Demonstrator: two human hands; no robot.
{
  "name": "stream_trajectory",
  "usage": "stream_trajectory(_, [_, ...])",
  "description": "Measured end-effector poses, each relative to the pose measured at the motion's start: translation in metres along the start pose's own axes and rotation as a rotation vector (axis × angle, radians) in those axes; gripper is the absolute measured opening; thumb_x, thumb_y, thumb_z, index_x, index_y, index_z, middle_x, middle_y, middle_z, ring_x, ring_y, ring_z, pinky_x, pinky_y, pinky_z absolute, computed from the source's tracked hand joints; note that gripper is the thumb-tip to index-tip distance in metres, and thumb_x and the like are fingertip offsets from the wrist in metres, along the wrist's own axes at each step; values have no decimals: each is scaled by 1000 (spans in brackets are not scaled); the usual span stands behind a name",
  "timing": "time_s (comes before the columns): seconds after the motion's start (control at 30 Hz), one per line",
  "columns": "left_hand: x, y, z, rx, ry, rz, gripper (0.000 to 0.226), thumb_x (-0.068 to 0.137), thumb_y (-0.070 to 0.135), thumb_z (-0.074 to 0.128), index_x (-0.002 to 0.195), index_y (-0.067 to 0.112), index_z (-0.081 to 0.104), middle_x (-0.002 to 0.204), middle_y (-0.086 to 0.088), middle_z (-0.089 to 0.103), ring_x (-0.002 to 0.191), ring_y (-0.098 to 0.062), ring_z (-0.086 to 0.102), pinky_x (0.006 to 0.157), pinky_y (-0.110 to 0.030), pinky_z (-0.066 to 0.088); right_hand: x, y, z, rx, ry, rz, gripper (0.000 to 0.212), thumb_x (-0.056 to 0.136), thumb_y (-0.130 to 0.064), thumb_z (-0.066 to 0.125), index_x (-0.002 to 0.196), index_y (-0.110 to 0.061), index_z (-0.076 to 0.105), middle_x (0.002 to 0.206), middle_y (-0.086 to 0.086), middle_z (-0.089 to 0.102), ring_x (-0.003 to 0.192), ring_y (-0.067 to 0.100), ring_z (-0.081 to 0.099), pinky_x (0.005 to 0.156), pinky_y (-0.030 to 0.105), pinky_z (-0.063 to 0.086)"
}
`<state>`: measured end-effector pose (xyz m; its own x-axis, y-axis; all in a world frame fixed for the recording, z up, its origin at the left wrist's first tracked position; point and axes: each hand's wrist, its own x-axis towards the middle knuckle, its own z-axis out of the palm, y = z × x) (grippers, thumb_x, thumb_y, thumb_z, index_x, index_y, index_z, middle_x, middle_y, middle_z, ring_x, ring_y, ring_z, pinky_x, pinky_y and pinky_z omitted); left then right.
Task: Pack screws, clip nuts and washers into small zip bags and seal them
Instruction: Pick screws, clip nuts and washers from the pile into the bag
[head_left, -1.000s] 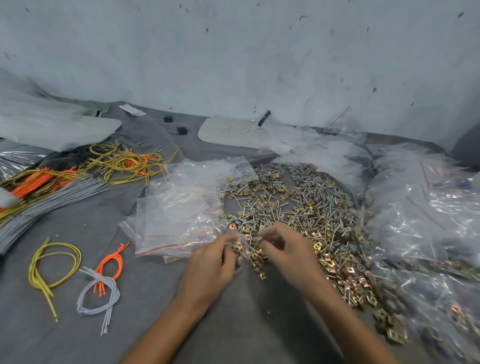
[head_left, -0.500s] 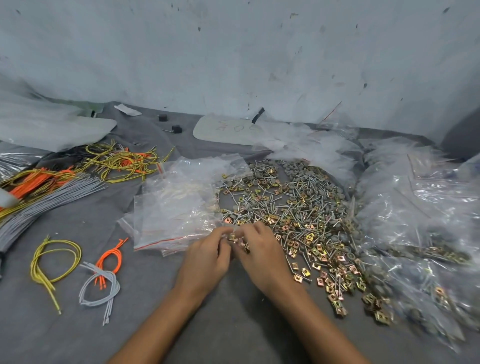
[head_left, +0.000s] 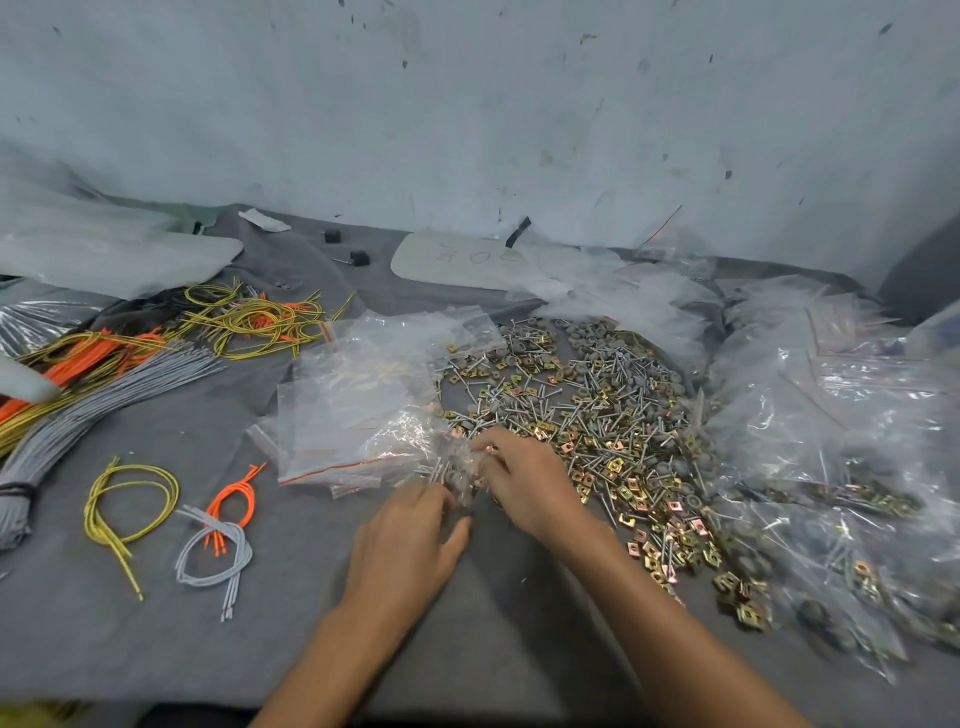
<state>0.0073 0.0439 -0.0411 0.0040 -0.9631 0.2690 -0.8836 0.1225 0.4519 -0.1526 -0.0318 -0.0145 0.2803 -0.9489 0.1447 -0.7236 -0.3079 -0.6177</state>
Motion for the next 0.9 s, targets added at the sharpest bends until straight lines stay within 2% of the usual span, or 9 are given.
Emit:
stream_trajectory(0.1, [-1, 4, -6, 44, 16, -9, 17, 91, 42, 59, 99, 27, 63, 99, 7, 66, 99, -20, 62, 75, -36, 50, 1, -4, -6, 74, -18, 43, 19, 97, -23, 58, 111, -33, 65, 65, -6, 64, 54, 5, 51, 57, 28, 40])
stream_trajectory(0.17, [-2, 7, -14, 30, 70, 4, 11, 86, 36, 66, 94, 28, 65, 94, 8, 67, 93, -20, 64, 70, -36, 51, 1, -9, -12, 122, -23, 60, 20, 95, -22, 59, 107, -34, 68, 57, -10, 60, 49, 5, 48, 51, 21, 36])
stream_trajectory(0.27, [-6, 11, -25, 17, 119, 31, 14, 79, 32, 72, 89, 28, 63, 89, 11, 63, 89, -19, 63, 65, -37, 54, 3, -21, -25, 249, -34, 107, 19, 90, -19, 58, 97, -31, 71, 57, -6, 62, 43, 4, 41, 45, 21, 33])
stream_trajectory(0.37, [-8, 15, -37, -29, 186, 69, 11, 81, 28, 70, 89, 27, 64, 87, 11, 63, 87, -20, 63, 65, -38, 54, 3, -34, -41, 348, -50, 133, 22, 87, -17, 57, 94, -29, 74, 65, 1, 70, 42, 6, 42, 43, 20, 31])
stream_trajectory(0.47, [-5, 17, -52, -146, 279, 55, 11, 85, 22, 73, 91, 28, 66, 86, 15, 61, 80, -13, 58, 69, -36, 52, -2, -46, -60, 477, -48, 153, 18, 89, -17, 60, 95, -26, 74, 67, 1, 71, 46, 3, 46, 47, 20, 35])
stream_trajectory(0.53, [-1, 19, -63, -279, 315, 53, 10, 86, 23, 74, 90, 28, 67, 85, 16, 62, 76, -7, 56, 70, -30, 50, -7, -53, -72, 557, -50, 156, 19, 91, -13, 60, 98, -23, 75, 67, 4, 72, 52, 4, 51, 52, 20, 39])
stream_trajectory(0.67, [-1, 29, -84, -588, 316, 32, 8, 89, 26, 75, 90, 34, 71, 85, 13, 68, 72, -9, 60, 60, -15, 41, -20, -63, -94, 695, -82, 147, 19, 94, -5, 59, 98, -11, 76, 70, 5, 71, 54, 3, 56, 48, 17, 38])
stream_trajectory(0.8, [-1, 40, -101, -662, 307, 57, 9, 85, 42, 67, 90, 37, 72, 83, 13, 69, 67, -12, 58, 58, -18, 42, -32, -65, -111, 807, -128, 158, 21, 95, -5, 59, 97, -10, 79, 74, 7, 70, 59, 9, 50, 48, 21, 33])
stream_trajectory(0.9, [4, 43, -109, -626, 274, 81, 3, 88, 37, 68, 89, 36, 70, 83, 15, 68, 65, -16, 56, 60, -27, 46, -37, -65, -121, 808, -151, 117, 21, 96, -10, 60, 95, -16, 81, 73, 5, 69, 58, 7, 50, 48, 17, 36])
